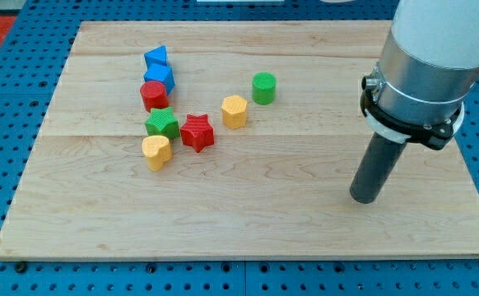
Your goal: Move your arm to the bottom right of the red star
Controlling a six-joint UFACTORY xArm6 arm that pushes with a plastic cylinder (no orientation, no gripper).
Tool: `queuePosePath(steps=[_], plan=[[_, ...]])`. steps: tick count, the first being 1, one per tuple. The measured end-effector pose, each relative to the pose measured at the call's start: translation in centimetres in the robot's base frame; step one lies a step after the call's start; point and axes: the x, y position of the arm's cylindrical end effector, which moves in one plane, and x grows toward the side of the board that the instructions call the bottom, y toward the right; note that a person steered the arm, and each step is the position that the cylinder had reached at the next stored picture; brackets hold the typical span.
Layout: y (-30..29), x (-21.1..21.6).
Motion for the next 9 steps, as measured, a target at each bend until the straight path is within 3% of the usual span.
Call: queuePosePath(steps=[3,5,9], plan=[[-0.2,0.5],[-3.7,3.6],[-6.1,3.3]])
